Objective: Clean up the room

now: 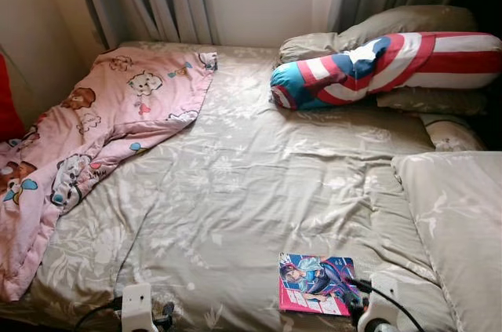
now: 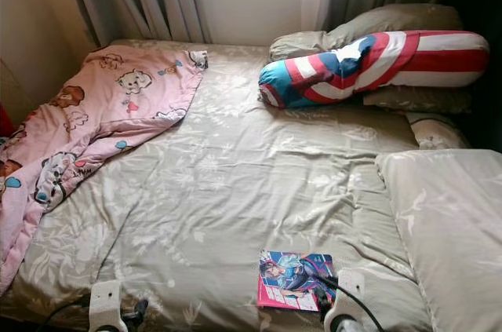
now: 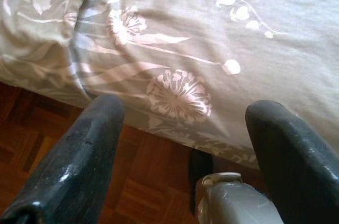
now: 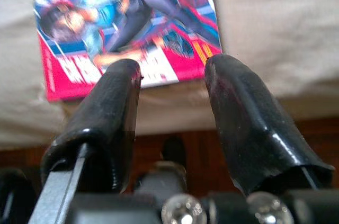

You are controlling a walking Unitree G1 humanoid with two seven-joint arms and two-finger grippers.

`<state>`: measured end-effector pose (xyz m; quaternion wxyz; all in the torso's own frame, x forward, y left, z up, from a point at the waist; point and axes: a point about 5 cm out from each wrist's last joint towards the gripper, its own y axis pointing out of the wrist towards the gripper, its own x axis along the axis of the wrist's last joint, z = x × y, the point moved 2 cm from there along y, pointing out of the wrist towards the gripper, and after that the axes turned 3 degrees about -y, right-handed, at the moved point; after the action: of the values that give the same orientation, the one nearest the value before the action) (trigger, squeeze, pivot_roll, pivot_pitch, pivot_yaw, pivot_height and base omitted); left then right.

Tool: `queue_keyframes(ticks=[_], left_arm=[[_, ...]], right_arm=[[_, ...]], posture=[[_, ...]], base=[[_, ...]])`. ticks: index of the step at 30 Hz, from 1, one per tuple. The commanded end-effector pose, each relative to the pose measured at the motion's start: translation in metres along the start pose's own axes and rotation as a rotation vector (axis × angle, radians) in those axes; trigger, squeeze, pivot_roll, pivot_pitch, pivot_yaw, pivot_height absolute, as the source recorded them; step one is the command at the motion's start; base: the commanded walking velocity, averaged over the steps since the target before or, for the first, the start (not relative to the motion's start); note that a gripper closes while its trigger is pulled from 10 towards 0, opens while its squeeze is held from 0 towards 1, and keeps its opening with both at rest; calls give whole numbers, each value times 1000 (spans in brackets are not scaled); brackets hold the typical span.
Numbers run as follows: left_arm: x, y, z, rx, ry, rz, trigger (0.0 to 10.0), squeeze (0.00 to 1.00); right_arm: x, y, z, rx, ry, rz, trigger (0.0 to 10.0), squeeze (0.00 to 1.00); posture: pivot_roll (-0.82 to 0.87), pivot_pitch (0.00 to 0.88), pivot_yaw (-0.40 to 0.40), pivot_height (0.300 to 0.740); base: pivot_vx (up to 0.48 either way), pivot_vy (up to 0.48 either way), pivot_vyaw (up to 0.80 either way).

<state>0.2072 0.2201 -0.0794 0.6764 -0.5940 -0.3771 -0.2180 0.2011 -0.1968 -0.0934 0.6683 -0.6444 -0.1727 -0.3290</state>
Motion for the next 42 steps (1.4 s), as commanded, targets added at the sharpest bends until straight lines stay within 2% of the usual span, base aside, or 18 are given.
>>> queue_keyframes(ticks=[1,3,5,9,16,21,31,42], left_arm=[[-7,-2,3,13,4,28,10000,0],[-6,-1,3,19,-2,29,10000,0],[-6,-1,4,23,-5,31,10000,0],[-7,-1,4,29,-13,37,10000,0],[-8,-1,4,31,-16,44,10000,0],[-7,-1,6,34,-13,47,10000,0],[-10,-2,7,31,0,59,10000,0],[-14,-3,6,25,7,77,10000,0]], right_arm=[[-11,-3,-8,-20,6,38,10000,0],[-14,-7,-20,-42,46,40,10000,0],[-16,-7,-23,-43,29,52,10000,0],[-15,-7,-22,-30,-8,52,10000,0],[-16,-7,-20,-23,3,58,10000,0],[-25,-11,-28,-30,11,77,10000,0],[-39,-17,-31,-38,13,114,10000,0],[-46,-19,-32,-34,50,118,10000,0]], posture=[[-44,0,-15,740],[-44,0,-13,740],[-45,0,-15,740],[-40,0,-20,740],[-38,0,-20,740],[-36,0,-16,740],[-38,0,-9,740],[-38,0,-19,740]], base=[[0,0,0],[0,0,0],[0,0,0],[0,0,381],[0,0,778],[0,0,799],[0,0,719],[0,0,138]])
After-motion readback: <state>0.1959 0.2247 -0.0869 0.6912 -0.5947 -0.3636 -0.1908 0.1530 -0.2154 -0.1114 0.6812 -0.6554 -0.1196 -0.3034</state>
